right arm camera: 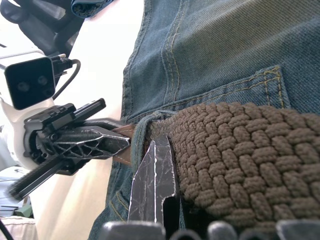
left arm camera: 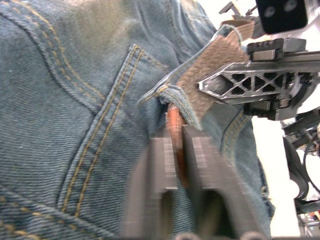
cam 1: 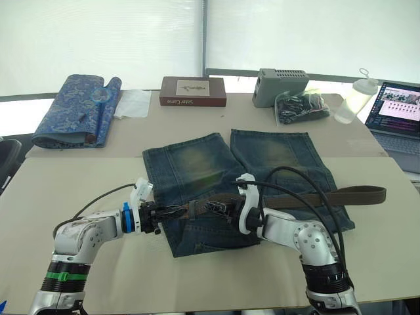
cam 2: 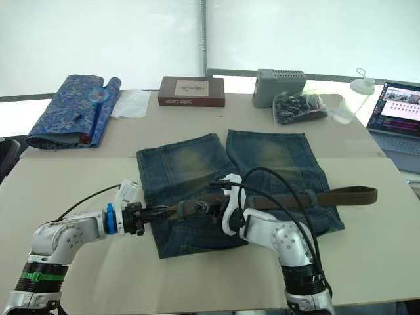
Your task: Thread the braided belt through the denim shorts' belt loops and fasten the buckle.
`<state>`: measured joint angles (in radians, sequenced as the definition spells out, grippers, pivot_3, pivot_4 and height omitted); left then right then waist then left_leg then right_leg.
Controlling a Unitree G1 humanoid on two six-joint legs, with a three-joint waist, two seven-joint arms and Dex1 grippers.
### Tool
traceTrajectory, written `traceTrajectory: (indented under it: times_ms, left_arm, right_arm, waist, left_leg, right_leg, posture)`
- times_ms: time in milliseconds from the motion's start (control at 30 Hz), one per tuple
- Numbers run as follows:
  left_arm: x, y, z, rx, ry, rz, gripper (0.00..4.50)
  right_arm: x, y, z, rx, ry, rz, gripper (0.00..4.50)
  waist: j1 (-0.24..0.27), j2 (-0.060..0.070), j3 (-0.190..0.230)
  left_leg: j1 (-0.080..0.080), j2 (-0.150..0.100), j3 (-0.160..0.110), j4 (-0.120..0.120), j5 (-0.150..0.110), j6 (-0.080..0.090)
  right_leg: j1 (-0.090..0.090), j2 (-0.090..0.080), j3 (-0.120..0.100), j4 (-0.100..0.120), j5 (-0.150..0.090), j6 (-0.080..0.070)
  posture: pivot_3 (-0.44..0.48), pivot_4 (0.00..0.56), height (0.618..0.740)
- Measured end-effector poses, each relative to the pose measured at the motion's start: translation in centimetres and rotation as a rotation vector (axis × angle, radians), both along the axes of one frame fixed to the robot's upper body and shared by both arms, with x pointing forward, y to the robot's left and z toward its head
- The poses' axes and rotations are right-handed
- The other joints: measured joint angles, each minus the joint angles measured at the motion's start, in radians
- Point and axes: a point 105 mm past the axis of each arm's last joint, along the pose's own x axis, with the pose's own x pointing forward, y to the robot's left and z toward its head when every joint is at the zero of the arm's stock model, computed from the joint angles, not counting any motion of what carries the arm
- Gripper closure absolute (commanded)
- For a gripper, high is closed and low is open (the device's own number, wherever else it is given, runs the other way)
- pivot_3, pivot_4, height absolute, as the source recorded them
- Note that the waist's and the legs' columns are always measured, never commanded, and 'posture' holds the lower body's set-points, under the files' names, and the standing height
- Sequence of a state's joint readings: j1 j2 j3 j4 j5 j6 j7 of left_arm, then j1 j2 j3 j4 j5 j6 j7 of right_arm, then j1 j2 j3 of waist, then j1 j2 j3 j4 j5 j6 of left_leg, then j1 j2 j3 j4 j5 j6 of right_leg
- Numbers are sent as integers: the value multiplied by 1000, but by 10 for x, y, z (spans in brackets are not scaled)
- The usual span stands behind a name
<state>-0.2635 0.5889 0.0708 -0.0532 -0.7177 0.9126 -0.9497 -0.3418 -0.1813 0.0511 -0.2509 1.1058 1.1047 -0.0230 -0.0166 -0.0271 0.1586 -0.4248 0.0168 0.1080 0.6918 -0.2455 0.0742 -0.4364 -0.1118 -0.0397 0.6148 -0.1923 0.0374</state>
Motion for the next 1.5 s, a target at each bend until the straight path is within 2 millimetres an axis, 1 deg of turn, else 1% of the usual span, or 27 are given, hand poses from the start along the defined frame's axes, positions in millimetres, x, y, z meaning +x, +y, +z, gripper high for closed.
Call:
traceTrajectory:
  times_ms: [167,200,233,333,467,533,567,600,633,667,733,767,833,900,1000,1067,1167,1233,1367,1400,1500]
  left_arm:
    - [0,0,1,-8,6,0,4444]
    - [0,0,1,-8,6,0,4481]
    - [0,0,1,-9,6,-1,4500]
    - [0,0,1,-12,3,-3,4500]
    - [1,2,2,-10,-2,11,4500]
    - [2,1,4,-13,-8,13,4500]
    - [3,0,6,-15,-13,10,4500]
    - [3,3,5,-11,-12,22,4500]
    - [4,5,6,-11,-13,29,4500]
    - [5,4,6,-12,-15,29,4500]
    - [5,3,7,-16,-18,31,4500]
    - [5,2,6,-17,-16,32,4500]
    - [5,1,6,-20,-15,31,4500]
    - [5,-1,6,-23,-14,25,4500]
    - [2,-6,2,-15,-9,-1,4500]
    - [2,-9,1,-6,-19,-19,4500]
    - [2,-13,1,-6,-26,-40,4500]
    - [2,-17,2,-6,-36,-55,4500]
    - [1,-20,1,-1,-41,-70,4500]
    - [1,-20,1,0,-43,-72,4500]
    - [1,-21,1,0,-50,-74,4500]
  right_arm:
    - [0,-1,-1,-4,3,-2,4500]
    - [0,-1,-1,-5,3,-2,4109]
    - [0,-1,-1,-6,0,1,3862]
    - [-3,-7,-2,-52,-32,22,2906]
    - [-18,-35,7,-199,-163,49,1492]
    - [-27,-47,12,-231,-198,61,1492]
    - [-39,-65,15,-266,-212,73,1492]
    - [-48,-86,19,-331,-221,63,1492]
    - [-50,-100,23,-382,-240,41,1492]
    - [-54,-119,29,-465,-262,11,1492]
    - [-65,-155,29,-649,-237,-32,1492]
    - [-69,-170,27,-731,-209,-47,1492]
    - [-73,-197,25,-861,-174,-90,1492]
    - [-73,-217,25,-953,-156,-132,1492]
    - [-65,-240,28,-1017,-144,-214,1492]
    - [-58,-254,29,-1085,-113,-248,1492]
    - [-46,-262,32,-1103,-104,-292,1492]
    - [-39,-262,31,-1109,-88,-292,1492]
    - [-27,-257,14,-1074,-21,-265,1492]
    - [-25,-257,9,-1084,1,-251,1723]
    - [-21,-255,0,-1100,31,-209,2710]
  waist:
    - [1,0,0]
    - [1,0,0]
    - [1,0,0]
    - [2,0,0]
    - [6,1,1]
    - [7,1,1]
    - [15,2,1]
    - [19,2,2]
    - [21,2,2]
    - [24,2,2]
    - [28,2,1]
    - [28,1,1]
    - [28,1,1]
    - [29,1,1]
    - [29,1,1]
    - [29,1,2]
    - [29,1,2]
    - [29,1,2]
    - [31,1,2]
    - [31,1,2]
    - [31,1,2]
  left_leg:
    - [0,0,0,0,0,0]
    - [0,0,0,0,0,0]
    - [0,0,0,0,0,0]
    - [-1,0,0,0,0,0]
    - [-2,-1,0,0,0,1]
    - [-2,-1,0,0,0,1]
    - [-3,-1,0,0,-1,1]
    - [-3,-2,0,1,-1,2]
    - [-3,-1,1,1,-1,2]
    - [-3,-1,0,2,-1,2]
    - [-2,-1,0,2,-1,2]
    - [-1,-1,1,2,-1,2]
    - [-1,-1,1,2,-1,2]
    - [-1,-1,1,2,-1,2]
    - [-1,-2,1,2,-1,3]
    - [-2,-2,1,3,-2,3]
    - [-2,-2,1,3,-2,3]
    - [-2,-2,1,3,-2,3]
    - [-4,-2,1,3,-2,4]
    - [-5,-2,1,4,-2,4]
    - [-5,-2,1,4,-2,5]
  right_leg:
    - [0,0,0,0,0,0]
    - [0,0,0,0,0,0]
    - [0,0,0,0,0,0]
    - [-1,-1,0,0,0,0]
    - [-1,-2,0,-2,0,0]
    - [-1,-2,0,-2,0,0]
    - [-1,-2,-1,-2,0,0]
    - [0,-2,0,-3,0,0]
    - [-1,-2,0,-3,0,0]
    - [0,-2,0,-4,0,0]
    - [1,-2,0,-4,-1,-2]
    - [1,-2,0,-4,-4,-6]
    - [1,-2,1,-3,-4,-7]
    - [2,-2,1,-3,-4,-7]
    - [1,-2,1,-4,-4,-6]
    - [1,-2,1,-4,-4,-7]
    - [0,-2,1,-3,-4,-7]
    - [0,-2,1,-4,-4,-7]
    - [0,-2,1,-4,-4,-7]
    - [-1,-2,1,-4,-4,-6]
    - [-1,-2,1,-4,-4,-6]
  posture:
    - [0,150,740]
    - [0,150,740]
    - [0,150,740]
    - [0,150,740]
    - [0,150,740]
    - [0,150,740]
    - [0,150,740]
    - [0,150,740]
    - [0,150,740]
    - [0,150,740]
    - [0,150,740]
    - [0,150,740]
    - [0,150,740]
    - [0,150,740]
    - [0,150,740]
    - [0,150,740]
    - [0,150,740]
    - [0,150,740]
    - [0,150,740]
    - [0,150,740]
    - [0,150,740]
